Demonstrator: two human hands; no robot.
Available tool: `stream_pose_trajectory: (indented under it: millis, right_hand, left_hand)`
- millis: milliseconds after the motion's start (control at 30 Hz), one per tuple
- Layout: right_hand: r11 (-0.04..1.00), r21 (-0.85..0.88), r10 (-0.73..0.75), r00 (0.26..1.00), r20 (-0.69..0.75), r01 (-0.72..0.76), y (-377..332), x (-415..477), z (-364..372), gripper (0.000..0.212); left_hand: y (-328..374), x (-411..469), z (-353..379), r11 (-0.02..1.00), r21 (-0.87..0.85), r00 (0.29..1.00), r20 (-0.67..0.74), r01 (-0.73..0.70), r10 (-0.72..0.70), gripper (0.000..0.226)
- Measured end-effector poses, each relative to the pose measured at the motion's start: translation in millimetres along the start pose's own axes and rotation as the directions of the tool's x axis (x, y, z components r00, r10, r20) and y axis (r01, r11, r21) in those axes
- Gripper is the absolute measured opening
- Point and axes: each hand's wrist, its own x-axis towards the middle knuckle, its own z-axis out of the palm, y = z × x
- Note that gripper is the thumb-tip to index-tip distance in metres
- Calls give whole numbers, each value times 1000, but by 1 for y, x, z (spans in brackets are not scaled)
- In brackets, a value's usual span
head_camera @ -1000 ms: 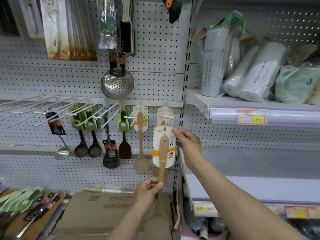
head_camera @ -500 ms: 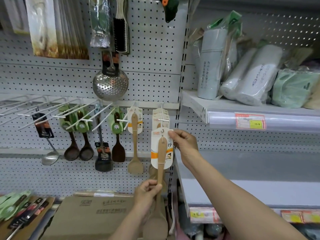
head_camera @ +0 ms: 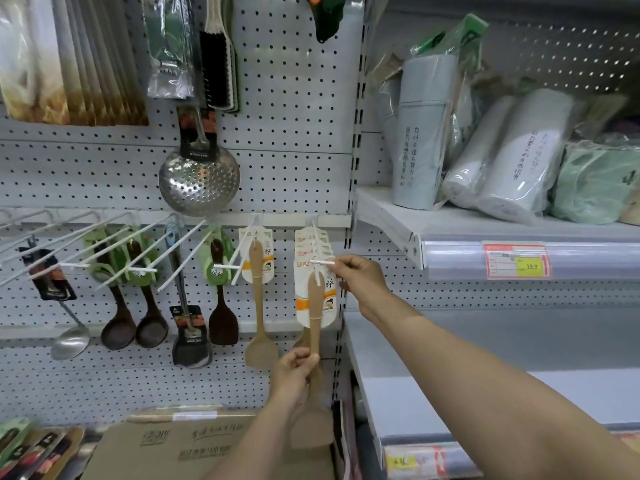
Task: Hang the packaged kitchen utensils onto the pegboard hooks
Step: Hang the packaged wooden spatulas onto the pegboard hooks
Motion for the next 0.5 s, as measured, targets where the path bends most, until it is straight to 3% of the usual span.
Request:
stream_pose_trajectory:
  millis: [200,367,500]
  right_hand:
    - [999,-19,34,999,7,-34,3,13,1,3]
    - [996,-61,69,998,-11,-70,8,8,2,16]
    - [979,-161,117,993,-33,-121,19,-19,0,39]
  left_hand:
    - [2,25,-2,999,51,1000,-23,18,-17,24]
    - [5,17,-3,997,74,1000,-14,7,-6,21]
    - [12,-1,-24,984,168,998,6,-56,56,28]
